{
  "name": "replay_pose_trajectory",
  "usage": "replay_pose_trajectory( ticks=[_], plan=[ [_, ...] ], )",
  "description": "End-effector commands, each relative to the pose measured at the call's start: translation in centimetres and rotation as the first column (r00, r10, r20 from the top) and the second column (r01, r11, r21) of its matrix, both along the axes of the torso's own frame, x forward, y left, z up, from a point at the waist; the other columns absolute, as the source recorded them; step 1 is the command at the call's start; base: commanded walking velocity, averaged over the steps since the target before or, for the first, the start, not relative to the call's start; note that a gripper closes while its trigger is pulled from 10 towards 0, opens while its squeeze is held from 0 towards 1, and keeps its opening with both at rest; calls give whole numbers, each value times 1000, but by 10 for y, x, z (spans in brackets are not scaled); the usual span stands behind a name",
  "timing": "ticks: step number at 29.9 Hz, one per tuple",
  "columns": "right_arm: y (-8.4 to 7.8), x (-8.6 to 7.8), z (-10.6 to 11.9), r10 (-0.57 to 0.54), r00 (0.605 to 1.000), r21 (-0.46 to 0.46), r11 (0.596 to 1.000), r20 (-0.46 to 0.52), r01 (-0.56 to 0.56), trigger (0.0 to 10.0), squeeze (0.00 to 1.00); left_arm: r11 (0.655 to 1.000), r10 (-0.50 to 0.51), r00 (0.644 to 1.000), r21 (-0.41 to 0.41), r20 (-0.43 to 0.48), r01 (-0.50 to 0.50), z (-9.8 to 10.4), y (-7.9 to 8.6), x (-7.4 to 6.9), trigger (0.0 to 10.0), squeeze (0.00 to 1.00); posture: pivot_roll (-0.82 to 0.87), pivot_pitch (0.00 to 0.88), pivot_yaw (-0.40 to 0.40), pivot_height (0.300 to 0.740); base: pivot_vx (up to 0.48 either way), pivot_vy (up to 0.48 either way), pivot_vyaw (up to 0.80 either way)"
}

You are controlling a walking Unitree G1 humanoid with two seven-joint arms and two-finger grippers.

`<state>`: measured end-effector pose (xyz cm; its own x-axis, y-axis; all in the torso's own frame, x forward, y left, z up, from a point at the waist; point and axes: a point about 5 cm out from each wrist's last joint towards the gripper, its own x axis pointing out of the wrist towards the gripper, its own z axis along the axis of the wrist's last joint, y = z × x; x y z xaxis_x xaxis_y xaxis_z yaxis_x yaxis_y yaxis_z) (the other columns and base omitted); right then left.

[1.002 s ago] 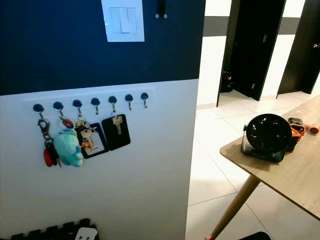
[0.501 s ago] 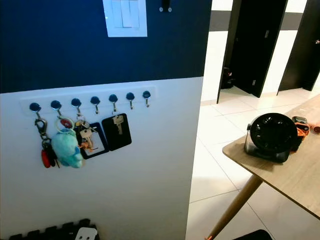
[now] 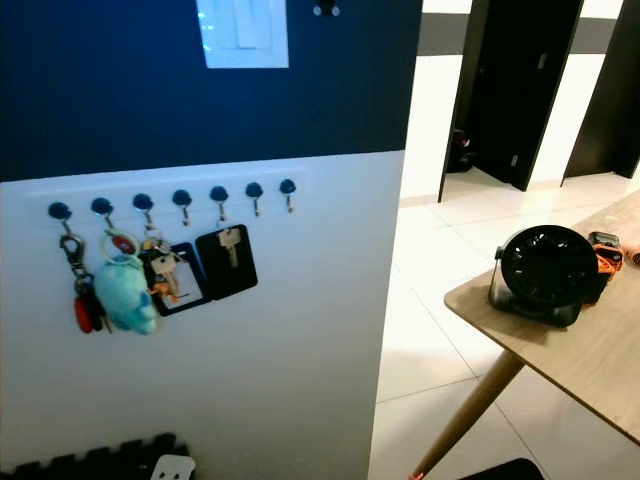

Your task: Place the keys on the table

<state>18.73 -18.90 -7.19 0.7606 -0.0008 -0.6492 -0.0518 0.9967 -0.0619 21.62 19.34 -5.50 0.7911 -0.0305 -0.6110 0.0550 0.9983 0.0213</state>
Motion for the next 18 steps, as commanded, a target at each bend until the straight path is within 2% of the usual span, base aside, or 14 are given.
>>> replay_pose_trajectory(
  ticks=[1, 5, 18],
  plan=[
    [0, -4, -3, -8, 1000, 9, 1000, -22, 9, 10000, 0, 1000, 1, 1000, -3, -26, -1, -4, -2, -5, 10000, 0, 44, 35, 5, 740, 0, -345, 0],
    [1, -5, -3, -9, 1000, 10, 1000, -23, 9, 10000, 0, 1000, 4, 1000, -1, -29, -4, -4, -1, -5, 10000, 0, 43, 35, 6, 740, 0, -329, 0],
    [0, -6, -4, -11, 999, 8, 1000, -33, 11, 10000, 0, 1000, 11, 999, -3, -41, -11, -5, 0, -6, 10000, 0, 43, 36, 6, 740, 0, 0, 0]
  ],
)
